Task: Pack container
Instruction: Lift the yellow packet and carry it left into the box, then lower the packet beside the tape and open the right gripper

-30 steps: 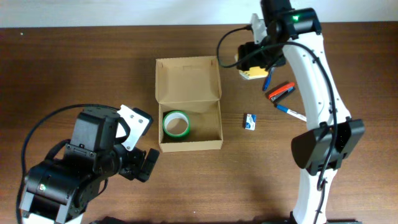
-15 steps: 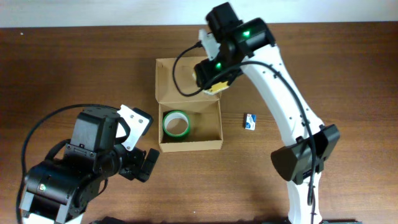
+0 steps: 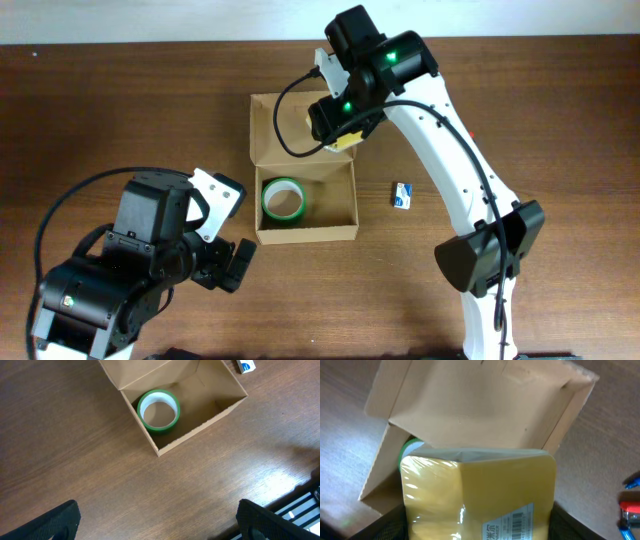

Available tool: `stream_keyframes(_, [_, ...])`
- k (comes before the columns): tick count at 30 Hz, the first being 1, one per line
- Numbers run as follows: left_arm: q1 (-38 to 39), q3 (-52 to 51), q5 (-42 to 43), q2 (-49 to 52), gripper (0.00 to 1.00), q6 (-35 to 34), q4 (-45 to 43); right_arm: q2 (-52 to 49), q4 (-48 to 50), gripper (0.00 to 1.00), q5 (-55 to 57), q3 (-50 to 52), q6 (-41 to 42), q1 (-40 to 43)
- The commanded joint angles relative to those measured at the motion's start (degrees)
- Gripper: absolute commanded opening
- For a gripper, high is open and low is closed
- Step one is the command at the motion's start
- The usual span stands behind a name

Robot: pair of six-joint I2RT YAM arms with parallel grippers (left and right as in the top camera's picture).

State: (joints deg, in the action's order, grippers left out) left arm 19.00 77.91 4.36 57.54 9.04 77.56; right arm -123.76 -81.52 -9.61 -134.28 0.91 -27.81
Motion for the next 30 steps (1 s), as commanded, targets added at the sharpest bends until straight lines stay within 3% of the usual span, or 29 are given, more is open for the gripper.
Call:
stream_keyframes(1, [0.1, 1.0, 0.8, 0.0, 1.0, 0.9, -0.2, 4.4, 2.8, 0.74, -0.3, 4.1, 0.0, -1.6])
stream_keyframes(11, [0.1, 1.0, 0.8, 0.0, 1.0, 0.9, -0.2, 18.6, 19.5, 0.73, 4.5, 32.3, 10.4, -9.1])
stream_keyframes(22, [0.1, 1.0, 0.8, 0.0, 1.0, 0.9, -0.2, 19.1, 28.4, 0.72, 14.9, 44.8, 22.6, -13.2])
stream_keyframes(30, [0.1, 1.0, 0.8, 0.0, 0.99, 0.9, -0.2, 16.9, 33.4, 0.7, 15.1, 48.5, 24.5, -13.0])
